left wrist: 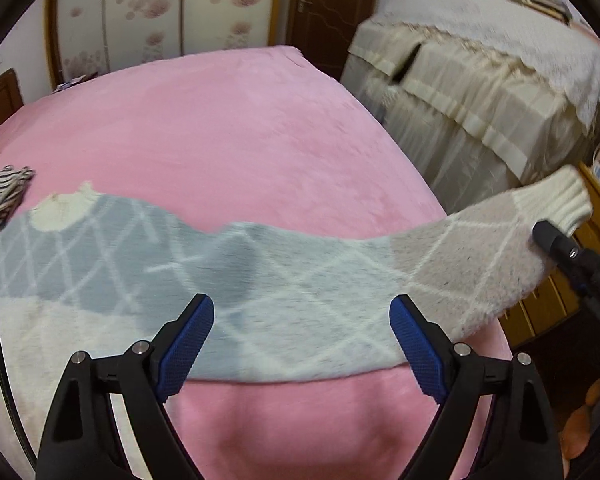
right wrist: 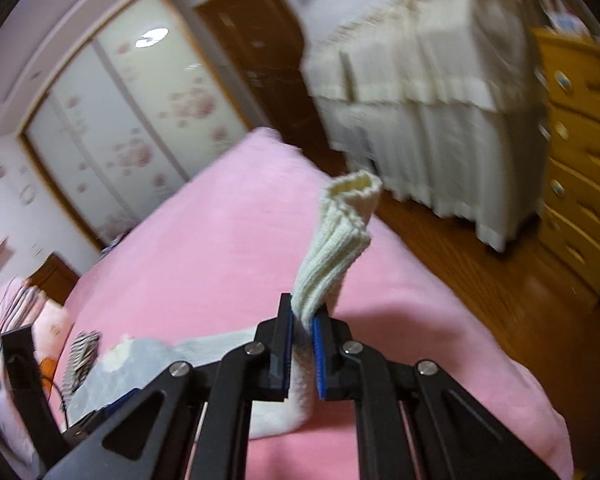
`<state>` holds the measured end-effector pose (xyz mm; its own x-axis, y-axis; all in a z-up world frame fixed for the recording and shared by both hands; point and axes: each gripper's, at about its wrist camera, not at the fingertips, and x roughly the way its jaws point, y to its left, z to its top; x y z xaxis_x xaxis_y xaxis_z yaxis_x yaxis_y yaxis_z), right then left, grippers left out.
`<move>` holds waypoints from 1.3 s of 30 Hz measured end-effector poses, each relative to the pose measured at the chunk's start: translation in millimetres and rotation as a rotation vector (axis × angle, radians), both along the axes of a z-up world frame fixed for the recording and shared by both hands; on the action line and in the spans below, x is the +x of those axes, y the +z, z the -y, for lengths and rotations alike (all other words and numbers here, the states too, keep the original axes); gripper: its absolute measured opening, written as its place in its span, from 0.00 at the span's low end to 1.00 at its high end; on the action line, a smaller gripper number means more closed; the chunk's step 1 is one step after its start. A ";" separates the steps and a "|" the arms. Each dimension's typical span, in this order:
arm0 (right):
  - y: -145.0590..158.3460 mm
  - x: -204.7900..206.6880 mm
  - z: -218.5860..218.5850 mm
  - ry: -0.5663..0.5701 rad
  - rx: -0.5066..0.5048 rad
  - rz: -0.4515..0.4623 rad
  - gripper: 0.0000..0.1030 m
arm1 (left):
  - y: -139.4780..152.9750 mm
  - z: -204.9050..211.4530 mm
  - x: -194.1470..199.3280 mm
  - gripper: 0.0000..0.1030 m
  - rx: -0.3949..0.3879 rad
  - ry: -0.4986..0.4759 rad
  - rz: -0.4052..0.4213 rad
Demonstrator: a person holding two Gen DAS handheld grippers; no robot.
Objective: Fold small clothes
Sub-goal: 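Carry the cuff across the sweater body with the right tool and release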
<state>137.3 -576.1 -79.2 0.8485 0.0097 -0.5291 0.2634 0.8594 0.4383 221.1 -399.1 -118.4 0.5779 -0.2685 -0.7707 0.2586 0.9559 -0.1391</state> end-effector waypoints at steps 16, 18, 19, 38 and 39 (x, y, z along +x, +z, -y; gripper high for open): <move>49.4 39.4 -265.0 0.474 -0.128 0.060 0.08 | 4.6 -305.5 -53.9 0.86 0.040 0.380 -0.007; 37.9 43.5 -294.2 0.513 -0.134 0.038 0.08 | -1.9 -336.0 -62.2 0.86 0.054 0.422 -0.014; 31.0 46.2 -310.1 0.532 -0.135 0.023 0.08 | -5.0 -343.2 -63.7 0.86 0.054 0.430 -0.017; -81.7 76.4 -434.1 0.702 -0.254 -0.272 0.12 | -43.2 -427.7 -74.8 0.86 -0.046 0.534 -0.071; -84.9 76.2 -438.8 0.705 -0.260 -0.283 0.12 | -43.2 -429.4 -75.6 0.86 -0.048 0.537 -0.072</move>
